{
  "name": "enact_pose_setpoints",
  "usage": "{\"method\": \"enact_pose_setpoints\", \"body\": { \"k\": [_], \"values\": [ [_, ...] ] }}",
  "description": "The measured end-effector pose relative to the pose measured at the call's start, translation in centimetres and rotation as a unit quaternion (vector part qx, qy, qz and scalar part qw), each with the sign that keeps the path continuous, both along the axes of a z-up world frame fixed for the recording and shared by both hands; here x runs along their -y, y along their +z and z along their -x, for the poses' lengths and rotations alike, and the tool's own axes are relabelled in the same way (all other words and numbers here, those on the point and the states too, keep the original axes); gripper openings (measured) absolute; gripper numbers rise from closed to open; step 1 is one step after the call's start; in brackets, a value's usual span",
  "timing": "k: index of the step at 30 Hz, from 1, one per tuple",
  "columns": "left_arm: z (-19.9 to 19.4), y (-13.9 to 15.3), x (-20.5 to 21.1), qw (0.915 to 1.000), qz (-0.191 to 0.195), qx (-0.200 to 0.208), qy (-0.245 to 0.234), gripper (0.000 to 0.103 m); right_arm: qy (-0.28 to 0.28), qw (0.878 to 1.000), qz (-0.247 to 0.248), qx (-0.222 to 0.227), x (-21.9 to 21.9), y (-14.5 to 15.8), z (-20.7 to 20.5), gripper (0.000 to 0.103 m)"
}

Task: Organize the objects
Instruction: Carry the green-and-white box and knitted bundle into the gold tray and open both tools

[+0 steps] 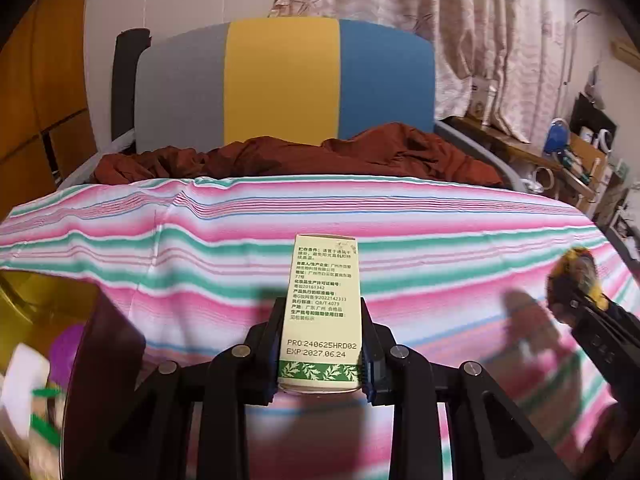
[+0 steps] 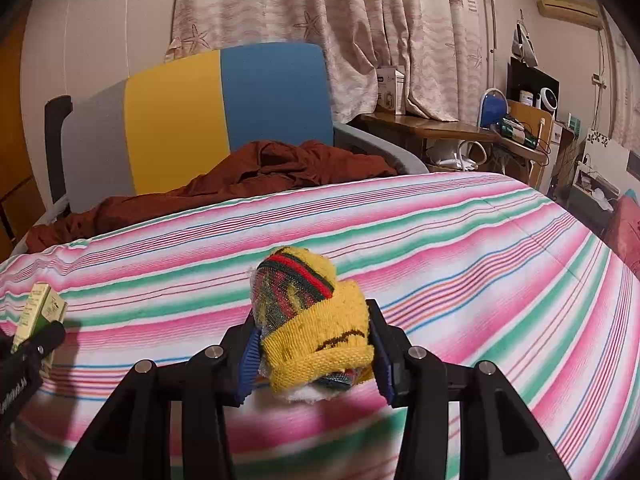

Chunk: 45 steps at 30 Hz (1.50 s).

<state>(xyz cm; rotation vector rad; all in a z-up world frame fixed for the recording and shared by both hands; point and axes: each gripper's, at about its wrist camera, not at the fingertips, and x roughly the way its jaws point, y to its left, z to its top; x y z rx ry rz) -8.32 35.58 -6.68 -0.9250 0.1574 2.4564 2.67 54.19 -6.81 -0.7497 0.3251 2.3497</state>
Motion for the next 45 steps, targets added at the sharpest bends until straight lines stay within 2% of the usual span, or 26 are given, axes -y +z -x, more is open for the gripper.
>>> {"method": "enact_pose_setpoints", "body": {
  "k": [4, 11, 19, 23, 28, 36, 41, 45],
  "values": [
    [-1.9, 0.4, 0.9, 0.9997, -0.013, -0.011, -0.017, 0.031, 0.006, 1.000, 0.009, -0.007, 1.9, 0.3, -1.0, 0.047],
    [-5.5, 1.6, 2.5, 0.9978, -0.013, -0.042, -0.050, 0.031, 0.026, 1.000, 0.018, -0.003, 5.7, 0.2, -2.1, 0.047],
    [-8.5, 3.9, 7.6, 0.9958, -0.051, -0.037, -0.067, 0.031, 0.046, 0.999, -0.013, 0.011, 8.5, 0.1, -2.2, 0.047],
    [-8.2, 5.2, 11.3, 0.9960, -0.068, -0.033, -0.048, 0.031, 0.053, 0.998, -0.020, 0.025, 9.2, 0.1, -2.0, 0.047],
    [-6.5, 5.4, 16.0, 0.9971, -0.076, -0.010, -0.003, 0.031, 0.079, 0.996, 0.001, 0.029, 10.7, 0.2, -2.0, 0.047],
    [-2.7, 5.8, 23.7, 0.9932, -0.094, 0.013, 0.067, 0.031, 0.116, 0.990, 0.083, 0.000, 13.8, 1.0, -2.8, 0.047],
    [1.0, 5.3, 28.3, 0.9881, -0.099, 0.045, 0.109, 0.031, 0.146, 0.985, 0.094, -0.017, 17.0, 2.3, -2.8, 0.047],
    [4.2, 4.3, 31.7, 0.9771, -0.116, 0.094, 0.151, 0.031, 0.177, 0.979, 0.101, -0.028, 19.5, 3.7, -2.7, 0.047]
  ]
}}
